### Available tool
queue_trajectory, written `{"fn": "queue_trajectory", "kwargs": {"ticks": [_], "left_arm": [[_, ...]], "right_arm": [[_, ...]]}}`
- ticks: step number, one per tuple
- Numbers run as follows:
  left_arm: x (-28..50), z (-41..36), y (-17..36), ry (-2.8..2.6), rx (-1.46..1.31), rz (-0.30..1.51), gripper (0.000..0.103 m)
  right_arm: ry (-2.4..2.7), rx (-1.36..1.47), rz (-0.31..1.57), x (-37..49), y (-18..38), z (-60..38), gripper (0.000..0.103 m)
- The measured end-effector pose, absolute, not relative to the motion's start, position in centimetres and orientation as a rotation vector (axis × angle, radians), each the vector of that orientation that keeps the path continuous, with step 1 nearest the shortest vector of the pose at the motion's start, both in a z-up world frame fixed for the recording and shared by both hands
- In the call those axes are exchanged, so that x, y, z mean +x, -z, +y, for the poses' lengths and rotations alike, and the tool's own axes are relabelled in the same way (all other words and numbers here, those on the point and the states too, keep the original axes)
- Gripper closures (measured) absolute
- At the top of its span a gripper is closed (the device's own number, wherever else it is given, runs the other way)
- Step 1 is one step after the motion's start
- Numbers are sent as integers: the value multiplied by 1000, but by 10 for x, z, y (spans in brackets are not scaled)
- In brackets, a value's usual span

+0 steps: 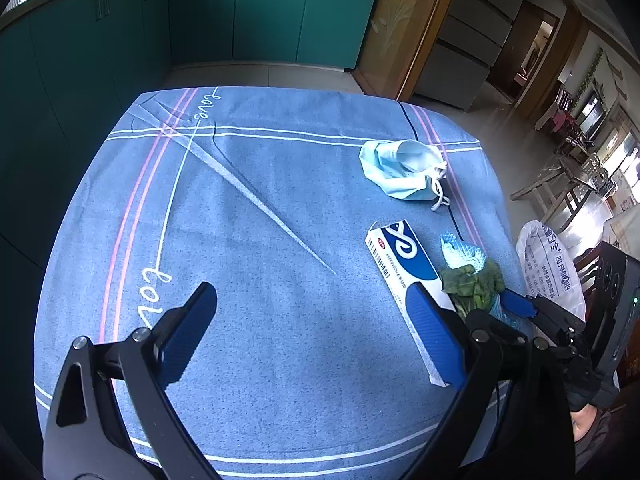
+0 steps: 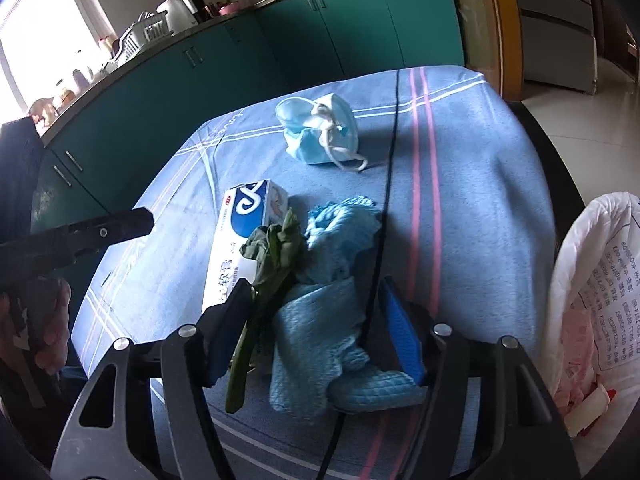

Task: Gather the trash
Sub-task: 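Push and grasp the white-and-blue ointment box with the left tool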

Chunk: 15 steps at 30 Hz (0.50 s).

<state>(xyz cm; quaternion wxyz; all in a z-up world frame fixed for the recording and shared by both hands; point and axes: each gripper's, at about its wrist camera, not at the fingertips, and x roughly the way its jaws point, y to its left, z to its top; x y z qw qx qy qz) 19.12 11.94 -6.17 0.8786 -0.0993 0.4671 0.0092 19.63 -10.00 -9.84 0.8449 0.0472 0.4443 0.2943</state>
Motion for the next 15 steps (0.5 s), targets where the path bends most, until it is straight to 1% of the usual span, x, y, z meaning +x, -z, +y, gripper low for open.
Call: {"fn": "queue_trajectory", "kwargs": {"ticks": [10, 12, 13, 14, 15], "left_arm": [[192, 119, 63, -16, -203, 982, 8], [192, 119, 63, -16, -203, 983, 8], [192, 119, 63, -17, -203, 983, 8], [192, 119, 63, -17, -203, 983, 8], [192, 119, 63, -17, -204, 985, 8]], "right_arm": [[-671, 85, 951, 191, 101, -89, 38], [-678, 79, 937, 189, 98, -87, 46], [-683, 82, 933, 188, 97, -87, 55], [-692, 87, 931, 188, 96, -87, 59], [-695, 89, 928, 187, 96, -87, 60]]}}
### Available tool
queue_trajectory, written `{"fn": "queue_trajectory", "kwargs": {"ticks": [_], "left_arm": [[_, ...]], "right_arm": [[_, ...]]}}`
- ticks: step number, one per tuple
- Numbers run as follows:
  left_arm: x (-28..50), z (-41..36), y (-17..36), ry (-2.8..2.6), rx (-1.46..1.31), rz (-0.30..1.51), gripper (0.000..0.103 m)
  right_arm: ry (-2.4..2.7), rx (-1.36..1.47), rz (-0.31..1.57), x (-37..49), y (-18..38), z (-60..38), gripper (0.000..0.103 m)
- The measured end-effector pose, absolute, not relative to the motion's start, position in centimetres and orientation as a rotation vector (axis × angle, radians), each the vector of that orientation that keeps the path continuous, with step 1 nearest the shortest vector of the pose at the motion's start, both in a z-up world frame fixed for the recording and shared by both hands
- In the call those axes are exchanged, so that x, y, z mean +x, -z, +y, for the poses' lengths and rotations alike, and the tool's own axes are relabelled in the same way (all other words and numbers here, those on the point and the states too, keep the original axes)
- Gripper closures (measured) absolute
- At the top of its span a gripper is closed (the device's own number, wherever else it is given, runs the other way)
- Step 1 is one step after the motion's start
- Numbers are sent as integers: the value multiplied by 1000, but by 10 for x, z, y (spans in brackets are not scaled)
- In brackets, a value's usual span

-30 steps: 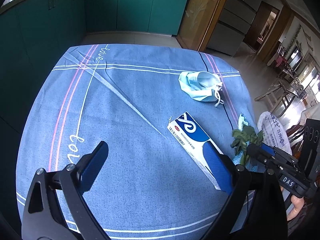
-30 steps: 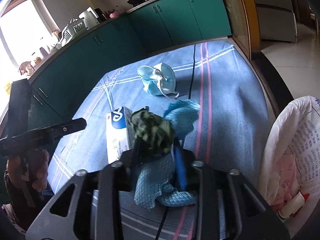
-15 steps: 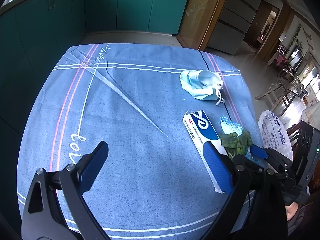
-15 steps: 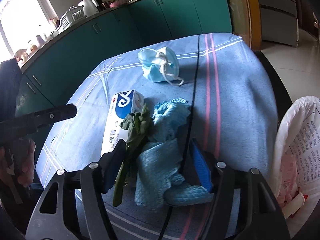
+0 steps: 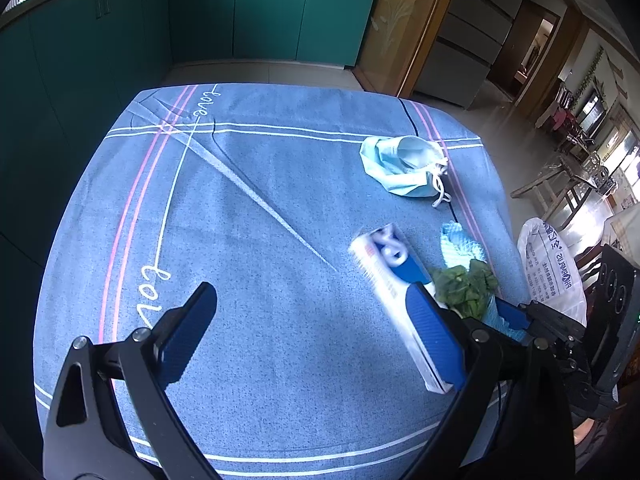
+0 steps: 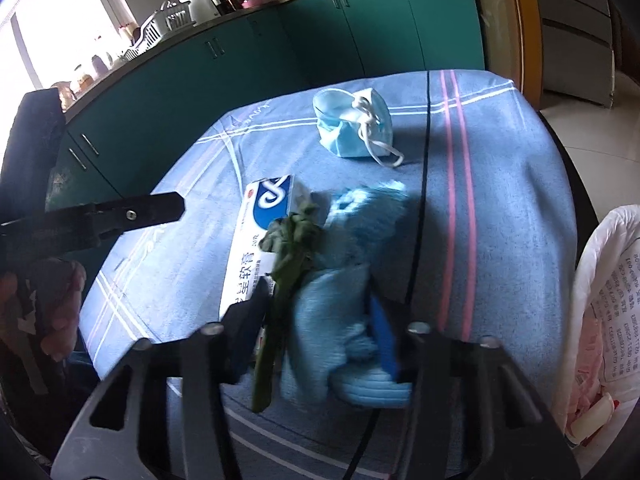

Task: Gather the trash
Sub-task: 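Push and grasp the white-and-blue ointment box with the left tool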

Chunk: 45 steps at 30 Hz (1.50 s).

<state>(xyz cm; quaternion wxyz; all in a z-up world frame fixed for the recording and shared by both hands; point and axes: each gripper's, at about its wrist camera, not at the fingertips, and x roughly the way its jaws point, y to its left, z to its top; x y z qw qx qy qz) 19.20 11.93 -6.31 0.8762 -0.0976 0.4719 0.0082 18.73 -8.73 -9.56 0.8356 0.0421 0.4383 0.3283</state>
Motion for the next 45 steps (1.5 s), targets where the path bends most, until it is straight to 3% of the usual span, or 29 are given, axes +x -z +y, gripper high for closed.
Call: {"fn": "queue_trajectory", "kwargs": {"ticks": [38, 42, 45], "left_arm": [[190, 112, 63, 16, -173, 985, 8], [191, 113, 63, 22, -183, 985, 8], [192, 112, 64, 35, -196, 991, 8]], "right_arm": [[-677, 96, 931, 188, 94, -93, 62], [-647, 102, 922, 190, 93, -98, 55], [-626, 122, 905, 193, 90, -105, 44]]}}
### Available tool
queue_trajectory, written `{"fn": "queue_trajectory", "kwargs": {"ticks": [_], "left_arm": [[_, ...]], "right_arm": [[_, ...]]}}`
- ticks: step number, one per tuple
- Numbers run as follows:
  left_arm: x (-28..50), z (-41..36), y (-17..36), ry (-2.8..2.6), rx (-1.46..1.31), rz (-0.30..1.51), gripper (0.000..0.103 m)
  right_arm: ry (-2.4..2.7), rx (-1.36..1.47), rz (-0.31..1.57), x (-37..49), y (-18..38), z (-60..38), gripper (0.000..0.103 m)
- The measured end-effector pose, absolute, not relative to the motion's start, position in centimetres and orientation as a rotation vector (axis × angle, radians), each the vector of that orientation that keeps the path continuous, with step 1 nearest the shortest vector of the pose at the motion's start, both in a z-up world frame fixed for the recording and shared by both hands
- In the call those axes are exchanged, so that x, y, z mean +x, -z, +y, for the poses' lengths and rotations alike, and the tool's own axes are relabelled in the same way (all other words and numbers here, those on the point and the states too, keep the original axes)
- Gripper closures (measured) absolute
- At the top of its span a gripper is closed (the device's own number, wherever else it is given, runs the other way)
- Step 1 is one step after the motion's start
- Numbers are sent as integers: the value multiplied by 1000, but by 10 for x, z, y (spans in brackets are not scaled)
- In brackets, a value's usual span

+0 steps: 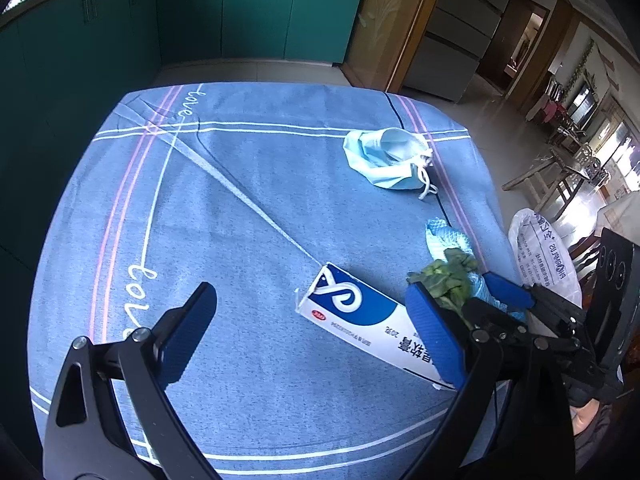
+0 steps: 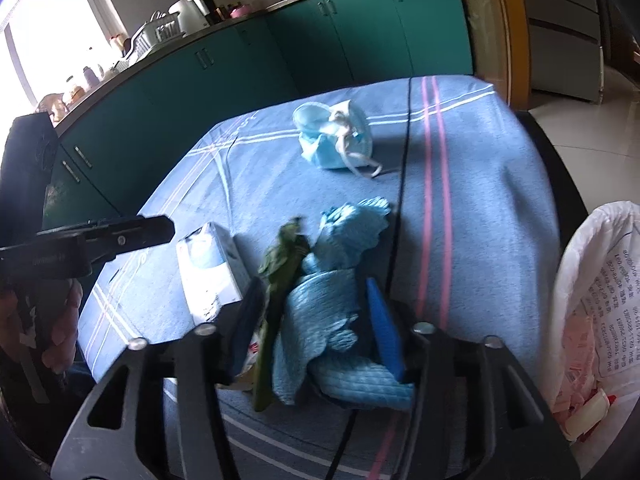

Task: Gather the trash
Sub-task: 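Push and grasp the white-and-blue ointment box with the left tool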

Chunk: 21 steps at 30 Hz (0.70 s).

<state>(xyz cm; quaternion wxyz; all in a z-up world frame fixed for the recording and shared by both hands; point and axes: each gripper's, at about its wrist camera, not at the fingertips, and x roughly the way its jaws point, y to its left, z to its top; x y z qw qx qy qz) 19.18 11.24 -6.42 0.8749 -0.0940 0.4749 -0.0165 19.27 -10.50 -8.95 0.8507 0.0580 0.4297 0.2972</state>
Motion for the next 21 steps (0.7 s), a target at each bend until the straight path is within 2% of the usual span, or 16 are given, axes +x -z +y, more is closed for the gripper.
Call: {"fn": "queue_trajectory", "kwargs": {"ticks": [8, 18, 21], "left_arm": [[193, 100, 70, 62, -164, 1022, 8], [195, 96, 77, 104, -179, 1068, 8], [196, 97, 79, 105, -190, 1070, 8]], "right_arm": [[-595, 193, 907, 201, 88, -123, 40], [-612, 72, 933, 192, 96, -98, 40], [-682, 46, 935, 185, 95, -86, 45]]}}
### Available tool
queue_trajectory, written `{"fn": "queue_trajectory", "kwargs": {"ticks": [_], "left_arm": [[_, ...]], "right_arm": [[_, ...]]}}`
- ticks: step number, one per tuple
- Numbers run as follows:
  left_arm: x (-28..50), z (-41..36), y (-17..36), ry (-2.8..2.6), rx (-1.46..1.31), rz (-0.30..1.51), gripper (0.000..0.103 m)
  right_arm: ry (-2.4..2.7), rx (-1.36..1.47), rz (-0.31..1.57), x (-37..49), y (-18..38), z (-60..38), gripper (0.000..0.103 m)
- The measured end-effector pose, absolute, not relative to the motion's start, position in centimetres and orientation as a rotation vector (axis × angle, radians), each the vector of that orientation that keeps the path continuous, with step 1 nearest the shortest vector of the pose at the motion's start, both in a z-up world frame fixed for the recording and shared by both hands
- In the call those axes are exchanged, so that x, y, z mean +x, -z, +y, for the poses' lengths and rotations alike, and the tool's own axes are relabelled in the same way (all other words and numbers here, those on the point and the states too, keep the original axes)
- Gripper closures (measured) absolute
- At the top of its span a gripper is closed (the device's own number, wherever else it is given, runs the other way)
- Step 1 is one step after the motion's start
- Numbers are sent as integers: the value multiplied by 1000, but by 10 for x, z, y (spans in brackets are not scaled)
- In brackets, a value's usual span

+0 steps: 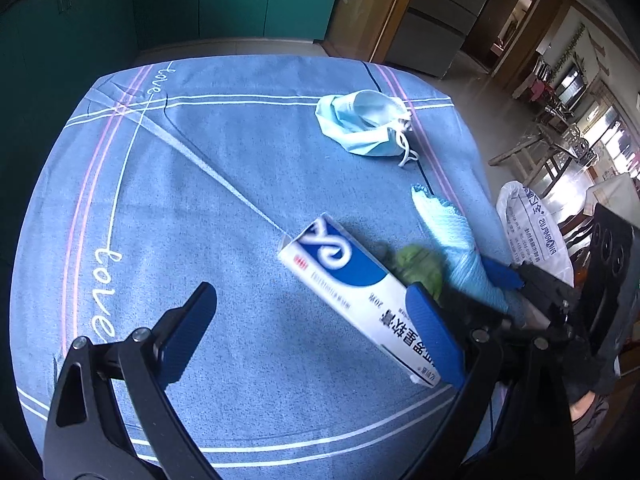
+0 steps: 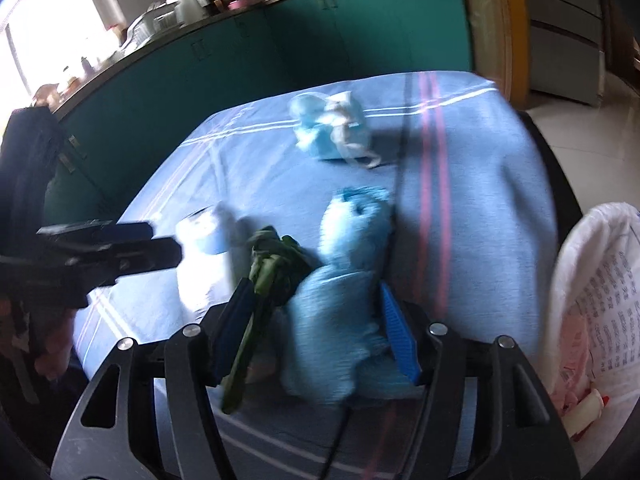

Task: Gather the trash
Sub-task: 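Push and grasp the white-and-blue ointment box with the left tool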

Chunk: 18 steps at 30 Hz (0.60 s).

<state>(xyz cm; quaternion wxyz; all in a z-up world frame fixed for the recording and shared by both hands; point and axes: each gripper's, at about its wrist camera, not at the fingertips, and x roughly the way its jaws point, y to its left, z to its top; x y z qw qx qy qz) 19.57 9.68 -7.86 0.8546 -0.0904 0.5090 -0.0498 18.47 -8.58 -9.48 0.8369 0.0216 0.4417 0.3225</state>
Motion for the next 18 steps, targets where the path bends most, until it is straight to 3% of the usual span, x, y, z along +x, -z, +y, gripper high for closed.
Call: {"fn": "queue_trajectory", "kwargs": {"ticks": [1, 5, 15, 18], "left_arm": [[195, 97, 79, 103, -192, 1072, 8], [196, 98, 81, 104, -205, 1081, 8], [209, 95, 89, 84, -240, 1121, 8], [217, 97, 97, 63, -306, 1156, 8]], "right_arm": [[-700, 41, 935, 182, 95, -83, 56], [-739, 34, 914, 176, 89, -78, 73], [-611, 64, 905, 190, 89, -103, 73], [-617, 69, 911, 191, 92, -102, 66]]}}
